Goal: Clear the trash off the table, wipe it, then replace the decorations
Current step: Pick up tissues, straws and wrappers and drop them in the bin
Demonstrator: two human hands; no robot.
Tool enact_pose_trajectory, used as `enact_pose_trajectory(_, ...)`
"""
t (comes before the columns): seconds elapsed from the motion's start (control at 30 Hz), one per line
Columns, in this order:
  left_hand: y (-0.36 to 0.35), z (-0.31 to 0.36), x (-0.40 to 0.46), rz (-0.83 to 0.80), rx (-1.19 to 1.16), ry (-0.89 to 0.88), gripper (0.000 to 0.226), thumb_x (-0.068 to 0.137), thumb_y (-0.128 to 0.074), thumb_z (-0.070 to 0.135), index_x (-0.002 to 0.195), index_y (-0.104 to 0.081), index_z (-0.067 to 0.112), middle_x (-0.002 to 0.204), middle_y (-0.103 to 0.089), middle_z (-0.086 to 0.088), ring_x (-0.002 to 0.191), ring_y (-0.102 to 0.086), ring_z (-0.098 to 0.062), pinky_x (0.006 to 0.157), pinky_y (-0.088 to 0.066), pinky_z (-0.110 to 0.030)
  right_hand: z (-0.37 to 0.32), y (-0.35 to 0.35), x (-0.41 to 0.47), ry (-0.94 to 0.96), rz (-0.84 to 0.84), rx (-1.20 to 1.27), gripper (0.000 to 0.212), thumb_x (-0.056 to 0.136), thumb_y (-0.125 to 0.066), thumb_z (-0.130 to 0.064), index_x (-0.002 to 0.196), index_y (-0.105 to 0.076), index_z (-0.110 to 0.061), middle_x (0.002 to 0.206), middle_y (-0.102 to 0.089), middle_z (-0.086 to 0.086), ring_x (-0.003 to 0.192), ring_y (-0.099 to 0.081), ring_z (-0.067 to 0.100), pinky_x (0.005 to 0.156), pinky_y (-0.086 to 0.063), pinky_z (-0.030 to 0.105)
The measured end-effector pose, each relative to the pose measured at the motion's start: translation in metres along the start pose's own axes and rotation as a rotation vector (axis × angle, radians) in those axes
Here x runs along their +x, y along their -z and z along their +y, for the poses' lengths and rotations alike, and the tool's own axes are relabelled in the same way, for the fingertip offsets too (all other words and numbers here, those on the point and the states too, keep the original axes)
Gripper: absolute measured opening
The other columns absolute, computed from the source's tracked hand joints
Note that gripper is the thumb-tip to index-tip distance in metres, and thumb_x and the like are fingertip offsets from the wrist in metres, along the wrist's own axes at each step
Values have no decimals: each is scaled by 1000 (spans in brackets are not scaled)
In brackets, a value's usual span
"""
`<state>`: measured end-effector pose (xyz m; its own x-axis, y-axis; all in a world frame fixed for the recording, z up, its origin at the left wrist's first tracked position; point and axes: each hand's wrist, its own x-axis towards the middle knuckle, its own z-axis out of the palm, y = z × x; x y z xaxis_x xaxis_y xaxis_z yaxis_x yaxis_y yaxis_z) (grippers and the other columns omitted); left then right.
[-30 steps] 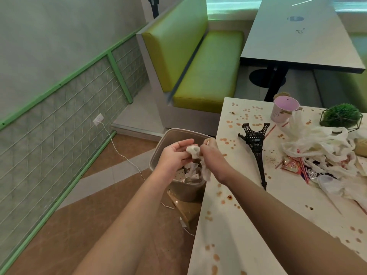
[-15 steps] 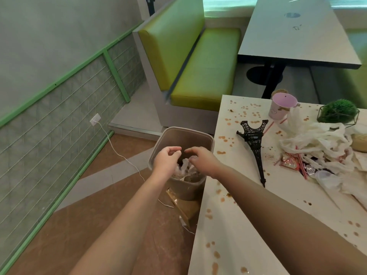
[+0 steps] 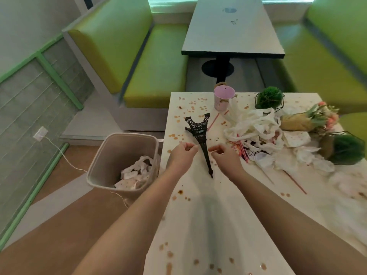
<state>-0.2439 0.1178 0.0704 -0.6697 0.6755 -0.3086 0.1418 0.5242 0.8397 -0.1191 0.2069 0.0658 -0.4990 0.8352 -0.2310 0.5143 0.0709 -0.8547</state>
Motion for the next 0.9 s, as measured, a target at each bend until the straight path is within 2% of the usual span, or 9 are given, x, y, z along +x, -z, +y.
enact_pose_trajectory(0.07, -25, 7, 3, -49, 26, 8, 21, 95, -56, 41, 105, -63, 25, 103, -68, 6, 94, -63, -14, 79, -49, -31, 18, 21, 5, -27, 21, -45, 24, 90, -51, -4, 97, -68, -19, 86, -62, -7, 70, -53, 3, 51, -34, 11)
enact_pose_trajectory(0.17, -65, 15, 8, -108, 69, 18, 22, 95, -56, 40, 107, -64, 24, 103, -68, 5, 88, -63, -12, 82, -50, -32, 45, 52, 14, -85, 45, -74, 21, 90, -52, -7, 97, -67, -19, 90, -63, -4, 76, -55, 10, 55, -36, 19)
enact_pose_trajectory(0.27, -100, 20, 11, -158, 117, 32, 23, 94, -57, 41, 107, -65, 24, 102, -68, 4, 89, -65, -16, 79, -53, -35, 71, 75, 24, -146, 68, -103, 22, 90, -51, -7, 99, -68, -18, 90, -63, 0, 68, -55, 13, 50, -36, 24)
enact_pose_trajectory(0.43, -146, 27, 20, -204, 247, 28, 23, 95, -55, 43, 106, -64, 25, 103, -65, 5, 89, -60, -15, 72, -45, -29, 108, 106, 43, -143, 106, -193, 26, 94, -50, -10, 110, -69, -16, 108, -64, 0, 65, -54, 9, 45, -35, 19)
enact_pose_trajectory(0.5, -161, 29, 26, -216, 278, 42, 20, 96, -54, 44, 105, -62, 28, 102, -61, 9, 89, -58, -13, 73, -45, -30, 122, 115, 53, -114, 105, -238, 27, 93, -51, -10, 113, -69, -15, 114, -63, 2, 72, -58, 12, 44, -35, 15)
enact_pose_trajectory(0.57, -175, 32, 32, -222, 340, 36, 18, 96, -52, 45, 104, -61, 31, 101, -60, 12, 87, -58, -11, 73, -47, -30, 131, 120, 64, -85, 80, -295, 27, 92, -53, -13, 113, -69, -18, 118, -62, 4, 95, -60, 18, 56, -41, 17)
enact_pose_trajectory(0.63, -189, 34, 40, -217, 394, 30, 16, 96, -52, 44, 103, -61, 33, 102, -63, 12, 87, -59, -11, 76, -51, -32, 139, 124, 75, -75, 35, -344, 26, 91, -56, -16, 112, -70, -19, 117, -63, 4, 106, -58, 20, 69, -48, 26)
enact_pose_trajectory(0.77, -210, 35, 55, -160, 497, 59, 20, 96, -51, 46, 109, -60, 33, 102, -63, 13, 88, -60, -12, 70, -46, -30, 148, 128, 83, -95, -83, -507, 20, 87, -63, -32, 106, -69, -26, 111, -60, 1, 100, -58, 18, 76, -55, 40)
enact_pose_trajectory(0.9, -222, 36, 73, -72, 499, 130, 25, 97, -50, 47, 115, -56, 31, 105, -64, 9, 91, -59, -16, 73, -41, -30, 152, 133, 89, -40, -105, -699, 33, 82, -69, -43, 107, -61, -24, 113, -56, -1, 113, -48, 21, 80, -47, 35)
